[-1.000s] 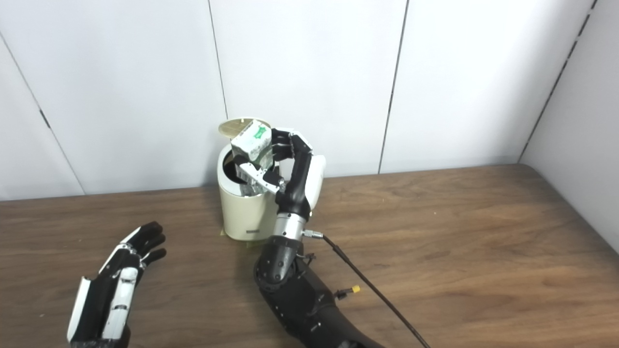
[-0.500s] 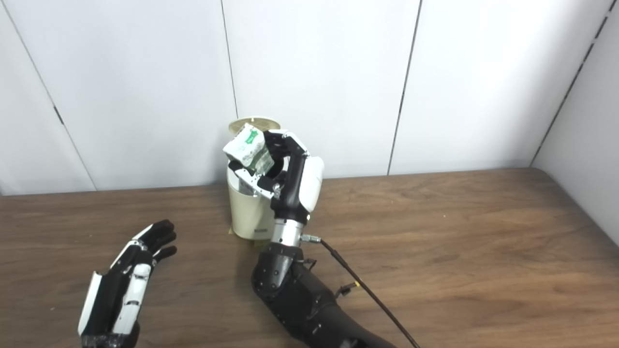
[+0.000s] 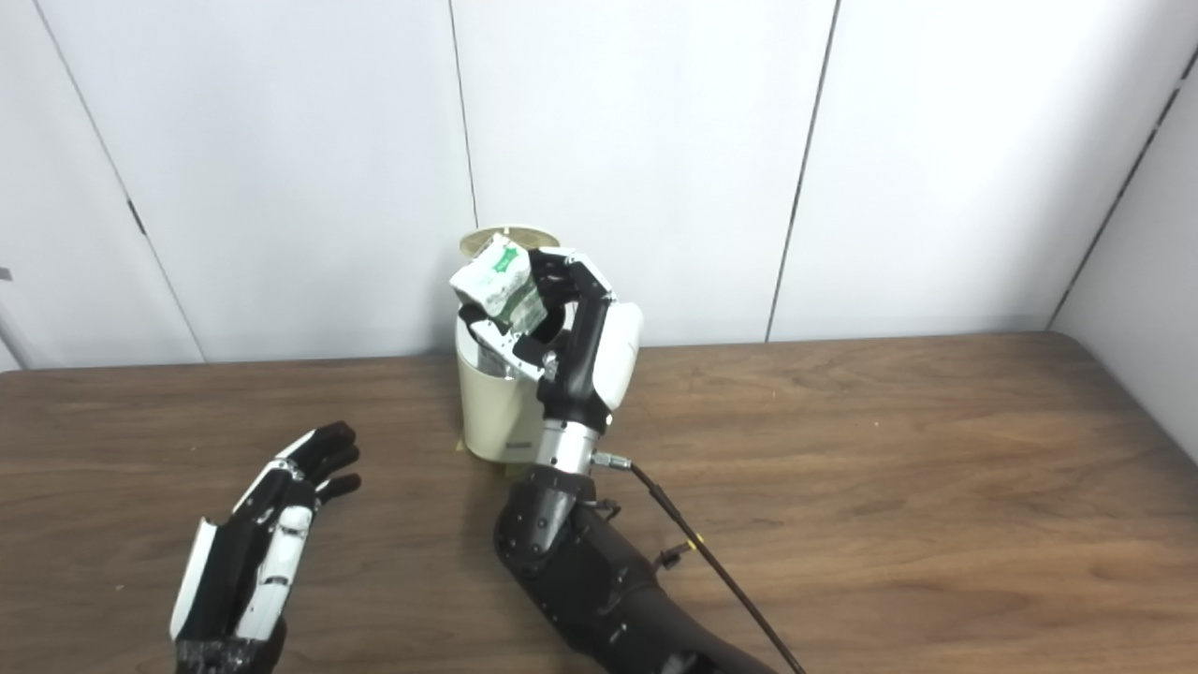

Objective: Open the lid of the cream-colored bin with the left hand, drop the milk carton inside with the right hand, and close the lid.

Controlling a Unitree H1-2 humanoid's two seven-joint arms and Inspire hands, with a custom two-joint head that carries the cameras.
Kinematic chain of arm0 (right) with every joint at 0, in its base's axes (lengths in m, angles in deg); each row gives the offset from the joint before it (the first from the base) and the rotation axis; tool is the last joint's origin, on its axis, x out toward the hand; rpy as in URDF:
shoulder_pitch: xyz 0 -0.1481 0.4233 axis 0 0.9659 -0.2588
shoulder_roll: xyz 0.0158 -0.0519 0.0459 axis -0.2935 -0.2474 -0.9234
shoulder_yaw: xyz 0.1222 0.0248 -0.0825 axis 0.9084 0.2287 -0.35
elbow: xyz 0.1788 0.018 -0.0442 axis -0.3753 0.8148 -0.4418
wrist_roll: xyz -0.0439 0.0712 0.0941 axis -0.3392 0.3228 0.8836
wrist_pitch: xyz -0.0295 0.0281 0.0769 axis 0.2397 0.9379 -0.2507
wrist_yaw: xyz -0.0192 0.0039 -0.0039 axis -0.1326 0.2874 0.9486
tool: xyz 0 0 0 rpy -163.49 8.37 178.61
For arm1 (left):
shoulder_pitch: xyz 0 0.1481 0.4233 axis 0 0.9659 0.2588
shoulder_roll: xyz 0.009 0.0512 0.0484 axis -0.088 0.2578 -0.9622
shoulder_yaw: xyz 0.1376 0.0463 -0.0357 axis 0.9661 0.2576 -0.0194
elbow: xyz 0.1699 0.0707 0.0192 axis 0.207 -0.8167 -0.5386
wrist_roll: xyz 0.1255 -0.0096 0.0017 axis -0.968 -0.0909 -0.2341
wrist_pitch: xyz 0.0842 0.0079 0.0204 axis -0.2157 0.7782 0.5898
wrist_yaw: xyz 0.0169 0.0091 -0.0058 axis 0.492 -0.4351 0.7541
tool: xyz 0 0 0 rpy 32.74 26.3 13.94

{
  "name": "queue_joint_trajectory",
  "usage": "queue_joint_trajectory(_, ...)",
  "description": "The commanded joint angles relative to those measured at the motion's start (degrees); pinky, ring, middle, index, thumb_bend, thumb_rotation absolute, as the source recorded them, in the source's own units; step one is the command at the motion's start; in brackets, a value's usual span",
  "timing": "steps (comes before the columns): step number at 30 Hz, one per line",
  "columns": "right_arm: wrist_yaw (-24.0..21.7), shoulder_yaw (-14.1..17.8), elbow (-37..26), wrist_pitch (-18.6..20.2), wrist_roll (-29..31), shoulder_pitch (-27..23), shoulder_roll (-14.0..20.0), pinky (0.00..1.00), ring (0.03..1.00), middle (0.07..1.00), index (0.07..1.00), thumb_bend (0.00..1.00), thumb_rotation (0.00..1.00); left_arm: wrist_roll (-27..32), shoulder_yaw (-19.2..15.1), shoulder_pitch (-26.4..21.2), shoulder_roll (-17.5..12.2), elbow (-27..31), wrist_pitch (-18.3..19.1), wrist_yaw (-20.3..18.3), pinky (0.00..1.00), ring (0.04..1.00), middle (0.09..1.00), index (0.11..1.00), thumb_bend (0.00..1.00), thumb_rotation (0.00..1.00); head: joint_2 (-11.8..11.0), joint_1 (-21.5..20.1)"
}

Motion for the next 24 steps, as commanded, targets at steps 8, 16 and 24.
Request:
queue_joint_trajectory(8, 1.39, 3.68, -1.00, -1.84, 1.27, -5.98, -0.76, 0.36, 0.433, 0.493, 0.509, 0.51, 0.00, 0.17, 0.63, 7.91, 2.29, 1.28, -1.48, 0.84, 0.77, 0.833, 0.841, 0.815, 0.20, 0.69, -0.19, 0.73)
queue_joint_trajectory(16, 1.74, 4.29, -0.47, -1.84, 1.48, -6.41, -1.08, 0.37, 0.434, 0.494, 0.509, 0.51, 0.00, 0.83, 0.48, 7.81, 2.32, 1.30, -1.08, 0.89, 0.77, 0.834, 0.839, 0.813, 0.20, 0.70, -0.29, 0.79)
queue_joint_trajectory(24, -0.27, 4.10, -0.10, -1.84, 2.35, -4.63, -1.31, 0.38, 0.438, 0.491, 0.508, 0.51, 0.00, 1.12, 0.68, 8.07, 2.51, 1.83, -0.88, 0.87, 0.77, 0.832, 0.837, 0.812, 0.20, 0.71, -0.21, 1.43)
